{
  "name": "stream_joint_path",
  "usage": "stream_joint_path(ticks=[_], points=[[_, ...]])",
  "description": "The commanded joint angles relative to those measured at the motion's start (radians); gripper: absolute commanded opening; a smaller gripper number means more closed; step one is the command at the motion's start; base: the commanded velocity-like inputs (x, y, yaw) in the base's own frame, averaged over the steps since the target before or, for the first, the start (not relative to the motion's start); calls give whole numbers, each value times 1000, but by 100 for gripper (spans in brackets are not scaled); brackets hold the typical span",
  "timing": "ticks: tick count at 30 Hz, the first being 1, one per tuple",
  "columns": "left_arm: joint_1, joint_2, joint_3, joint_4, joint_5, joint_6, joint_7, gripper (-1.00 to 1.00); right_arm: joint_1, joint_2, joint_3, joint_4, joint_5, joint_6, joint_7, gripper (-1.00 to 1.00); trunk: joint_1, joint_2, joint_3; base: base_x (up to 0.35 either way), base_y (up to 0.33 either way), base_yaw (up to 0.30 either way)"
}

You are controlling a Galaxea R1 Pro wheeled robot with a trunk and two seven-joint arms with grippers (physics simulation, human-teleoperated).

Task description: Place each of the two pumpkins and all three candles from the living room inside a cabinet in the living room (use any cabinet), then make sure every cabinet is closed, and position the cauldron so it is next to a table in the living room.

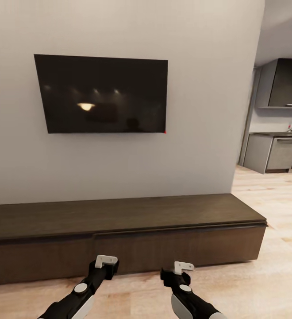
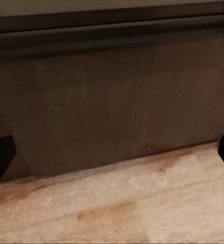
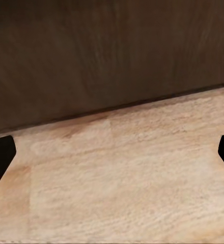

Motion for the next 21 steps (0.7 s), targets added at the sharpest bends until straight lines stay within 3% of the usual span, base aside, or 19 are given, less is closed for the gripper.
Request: stream_joint_path(ticks=[1,12,21], points=[[-1,1,-8,0,7,-4,8,100,-1,0,8,0,-11,-6,-5,100,-1,-1,-1,-334,7,0],[-1,1,-7,7,8,-3,8,100,-1,1,9,0,-11,-7,-4,100,-1,-1,-1,-263,159,0],[-2,1,-7,9,8,-1,8,100,-1,1,9,0,-10,-8,-5,100,-1,-1,-1,-16,286,82]])
